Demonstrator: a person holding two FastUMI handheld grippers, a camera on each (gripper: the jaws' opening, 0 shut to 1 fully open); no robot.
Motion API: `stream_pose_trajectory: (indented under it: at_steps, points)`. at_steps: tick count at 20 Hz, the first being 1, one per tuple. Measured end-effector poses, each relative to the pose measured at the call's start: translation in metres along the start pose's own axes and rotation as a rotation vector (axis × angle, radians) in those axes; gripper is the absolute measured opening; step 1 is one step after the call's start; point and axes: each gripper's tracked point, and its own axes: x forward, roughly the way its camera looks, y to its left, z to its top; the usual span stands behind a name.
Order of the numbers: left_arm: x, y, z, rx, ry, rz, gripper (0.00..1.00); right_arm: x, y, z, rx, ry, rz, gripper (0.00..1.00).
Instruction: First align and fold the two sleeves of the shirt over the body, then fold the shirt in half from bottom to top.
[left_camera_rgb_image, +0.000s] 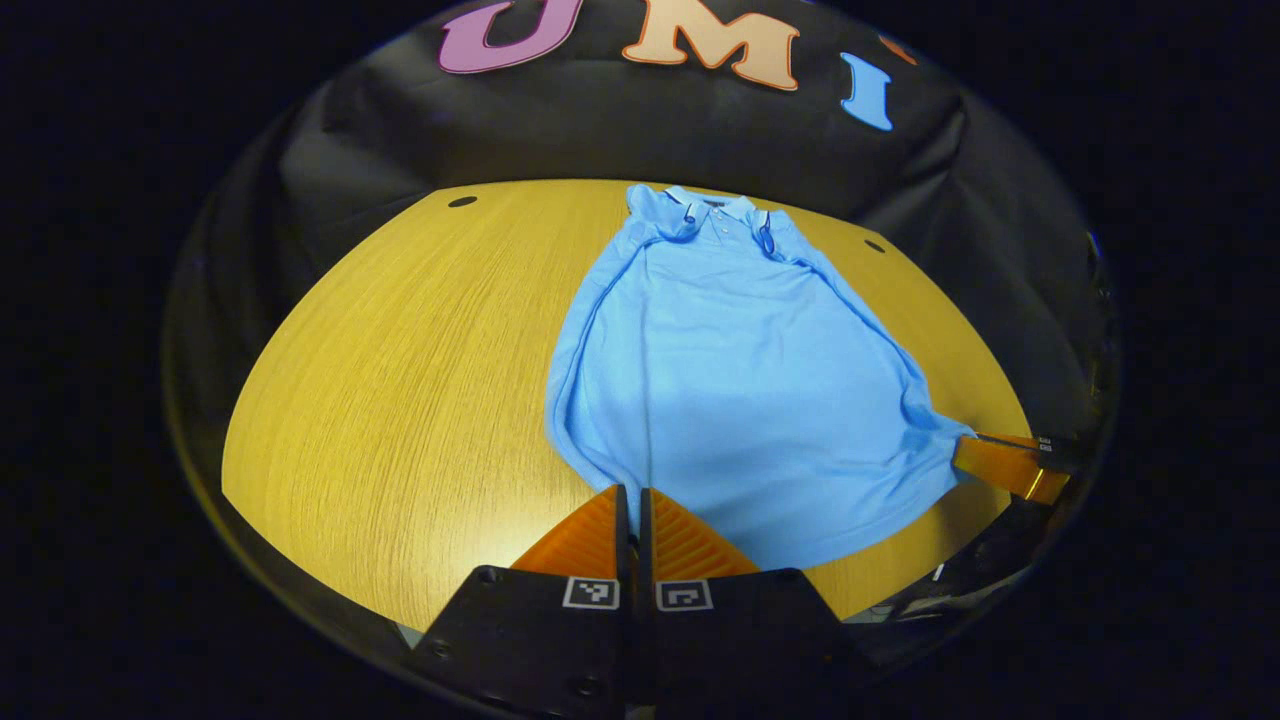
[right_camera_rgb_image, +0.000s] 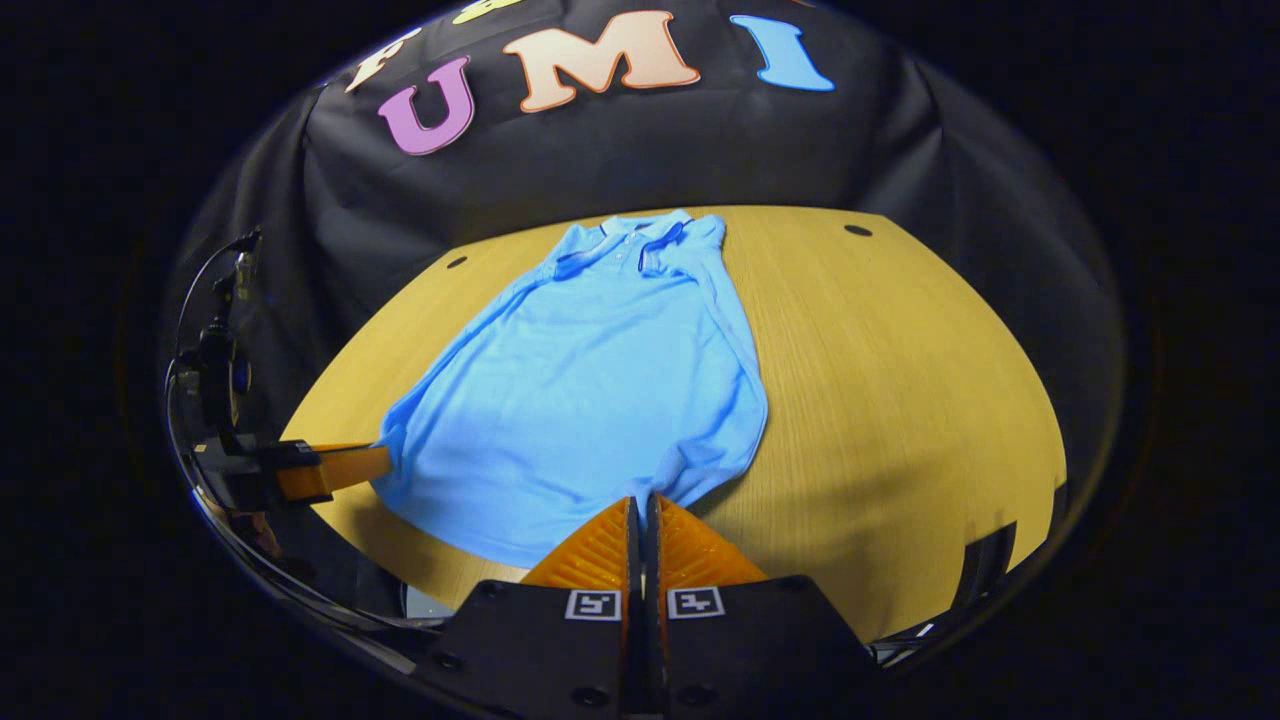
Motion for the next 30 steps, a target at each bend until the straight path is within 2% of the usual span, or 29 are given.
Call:
stream_pose_trajectory:
  at_steps: [2,3,4,5,11,13,16,24,30]
  points:
    - [0.001,-0.002,0.020,-0.022,-0.024,-0.010,0.00,0.002,0.002,0.019,0.009,-0.028,0.010,0.00]
    - [0.001,-0.003,0.028,-0.024,-0.031,-0.012,0.00,0.003,0.003,0.028,0.014,-0.041,0.013,0.02]
    - [0.001,-0.003,0.037,-0.024,-0.041,-0.014,0.00,0.004,0.004,0.037,0.024,-0.051,0.020,0.00]
    - [0.002,-0.005,0.049,-0.023,-0.053,-0.017,0.00,0.007,0.004,0.046,0.032,-0.065,0.021,0.02]
    - [0.011,-0.009,0.108,0.008,-0.118,-0.032,0.00,0.021,0.003,0.091,0.109,-0.120,0.028,0.03]
    - [0.016,-0.009,0.121,0.014,-0.120,-0.033,0.00,0.022,0.004,0.116,0.075,-0.181,0.021,0.00]
    - [0.024,-0.010,0.145,0.017,-0.140,-0.043,0.00,0.024,0.008,0.157,0.037,-0.247,0.017,0.02]
    - [0.052,-0.004,0.226,0.031,-0.219,-0.064,0.00,0.063,-0.011,0.230,0.058,-0.314,-0.035,0.02]
    - [0.090,0.002,0.282,0.048,-0.252,-0.068,0.00,0.100,-0.020,0.278,0.028,-0.348,-0.063,0.02]
